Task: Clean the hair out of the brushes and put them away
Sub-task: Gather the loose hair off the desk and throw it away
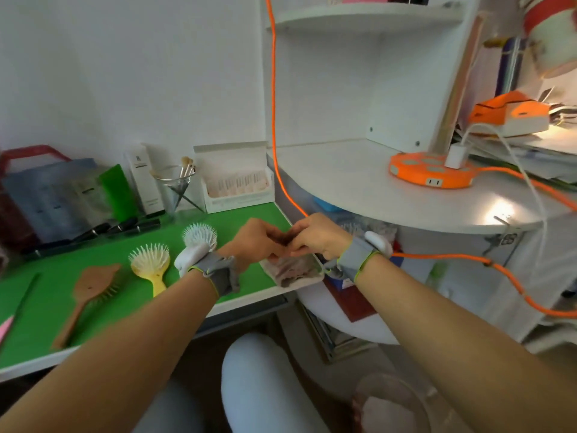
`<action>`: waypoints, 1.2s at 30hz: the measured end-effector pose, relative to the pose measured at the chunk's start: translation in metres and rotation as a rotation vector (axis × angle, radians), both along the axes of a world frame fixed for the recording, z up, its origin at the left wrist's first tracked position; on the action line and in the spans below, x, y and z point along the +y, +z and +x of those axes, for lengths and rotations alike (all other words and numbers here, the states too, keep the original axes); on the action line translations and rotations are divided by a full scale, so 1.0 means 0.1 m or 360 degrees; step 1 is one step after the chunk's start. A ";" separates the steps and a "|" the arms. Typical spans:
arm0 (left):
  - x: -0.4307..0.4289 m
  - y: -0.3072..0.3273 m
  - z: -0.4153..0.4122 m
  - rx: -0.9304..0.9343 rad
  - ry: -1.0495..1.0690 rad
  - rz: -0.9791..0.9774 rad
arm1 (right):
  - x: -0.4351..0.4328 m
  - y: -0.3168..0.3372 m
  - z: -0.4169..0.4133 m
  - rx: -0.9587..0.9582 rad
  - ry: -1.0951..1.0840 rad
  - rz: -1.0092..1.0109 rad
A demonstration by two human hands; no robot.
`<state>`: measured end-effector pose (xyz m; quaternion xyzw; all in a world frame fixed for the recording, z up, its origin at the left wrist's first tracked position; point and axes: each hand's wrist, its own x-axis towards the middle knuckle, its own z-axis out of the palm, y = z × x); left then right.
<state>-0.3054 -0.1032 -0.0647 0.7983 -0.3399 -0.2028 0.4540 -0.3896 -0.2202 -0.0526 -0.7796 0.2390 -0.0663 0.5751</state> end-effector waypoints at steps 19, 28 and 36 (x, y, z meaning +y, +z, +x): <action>-1.12 -0.85 -1.12 -0.0006 -0.0383 0.0286 | -0.90 -0.95 -1.43 0.0070 -0.0313 0.0330; -1.40 -1.64 -1.65 0.0230 -0.0657 0.0540 | -1.14 -1.74 -2.04 0.0357 -0.0422 0.0137; -1.60 -2.39 -1.98 0.0292 -0.0655 0.0734 | -1.17 -2.38 -2.38 0.0419 -0.0534 0.0516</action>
